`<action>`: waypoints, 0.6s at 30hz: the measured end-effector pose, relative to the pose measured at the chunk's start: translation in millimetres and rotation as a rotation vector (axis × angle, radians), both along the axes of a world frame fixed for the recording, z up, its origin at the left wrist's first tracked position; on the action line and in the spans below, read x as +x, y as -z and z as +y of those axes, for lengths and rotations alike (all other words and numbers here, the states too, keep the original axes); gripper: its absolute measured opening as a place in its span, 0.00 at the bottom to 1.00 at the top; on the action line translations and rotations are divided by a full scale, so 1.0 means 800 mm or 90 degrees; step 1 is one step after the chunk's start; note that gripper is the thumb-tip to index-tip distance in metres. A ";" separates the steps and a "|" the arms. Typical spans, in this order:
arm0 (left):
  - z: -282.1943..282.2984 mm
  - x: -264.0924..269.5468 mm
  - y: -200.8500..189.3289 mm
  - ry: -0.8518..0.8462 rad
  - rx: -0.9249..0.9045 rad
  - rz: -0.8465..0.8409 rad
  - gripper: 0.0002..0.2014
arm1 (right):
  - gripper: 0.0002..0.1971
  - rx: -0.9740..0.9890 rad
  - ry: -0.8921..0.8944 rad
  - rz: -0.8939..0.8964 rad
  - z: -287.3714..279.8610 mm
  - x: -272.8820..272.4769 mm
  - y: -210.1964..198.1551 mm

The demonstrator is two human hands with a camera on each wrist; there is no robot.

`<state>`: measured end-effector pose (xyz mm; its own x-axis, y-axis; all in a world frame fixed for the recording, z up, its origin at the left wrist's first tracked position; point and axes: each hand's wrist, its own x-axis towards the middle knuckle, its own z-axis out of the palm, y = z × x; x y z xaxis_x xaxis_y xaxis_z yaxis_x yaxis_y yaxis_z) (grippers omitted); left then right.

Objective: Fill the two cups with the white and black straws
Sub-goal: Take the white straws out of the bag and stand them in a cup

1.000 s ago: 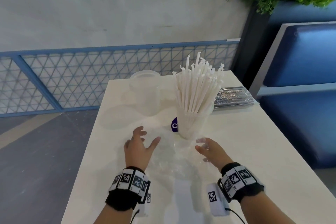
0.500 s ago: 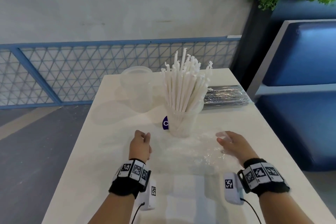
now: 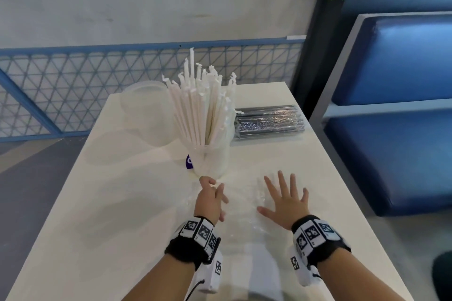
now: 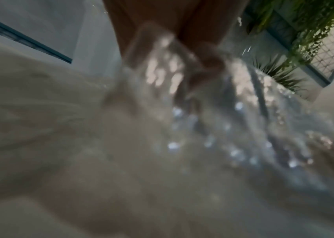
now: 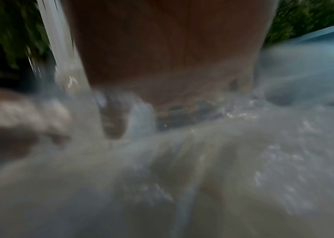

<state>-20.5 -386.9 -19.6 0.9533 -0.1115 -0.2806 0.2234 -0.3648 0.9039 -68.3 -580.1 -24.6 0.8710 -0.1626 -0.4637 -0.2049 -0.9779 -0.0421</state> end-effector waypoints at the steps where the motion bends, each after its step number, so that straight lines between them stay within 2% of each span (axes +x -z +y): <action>1: -0.005 -0.001 0.000 -0.007 -0.005 -0.009 0.04 | 0.42 0.005 0.007 0.040 -0.005 -0.001 0.012; 5: -0.021 -0.002 0.003 -0.008 -0.015 -0.043 0.15 | 0.41 0.023 0.015 0.086 -0.022 -0.001 0.037; 9: -0.012 0.004 0.021 -0.097 0.005 -0.017 0.16 | 0.39 0.055 -0.019 0.094 -0.051 0.010 0.038; 11: -0.007 0.004 0.026 -0.112 0.072 -0.006 0.15 | 0.39 0.059 -0.040 0.103 -0.060 0.014 0.038; 12: -0.008 0.004 0.025 -0.094 0.176 -0.054 0.16 | 0.39 0.060 -0.044 0.108 -0.062 0.017 0.038; 14: -0.017 0.005 0.013 -0.023 0.441 -0.264 0.19 | 0.39 0.064 -0.044 0.116 -0.062 0.021 0.038; 15: -0.027 0.002 0.002 0.037 0.510 -0.372 0.22 | 0.39 0.064 -0.046 0.119 -0.061 0.023 0.038; 16: -0.039 -0.003 -0.011 0.145 0.536 -0.411 0.25 | 0.40 0.063 -0.050 0.122 -0.061 0.024 0.037; 17: -0.050 -0.008 -0.020 0.282 0.555 -0.392 0.29 | 0.40 0.062 -0.052 0.126 -0.061 0.025 0.035; 18: -0.060 -0.015 -0.022 0.413 0.589 -0.326 0.34 | 0.40 0.061 -0.047 0.127 -0.062 0.027 0.033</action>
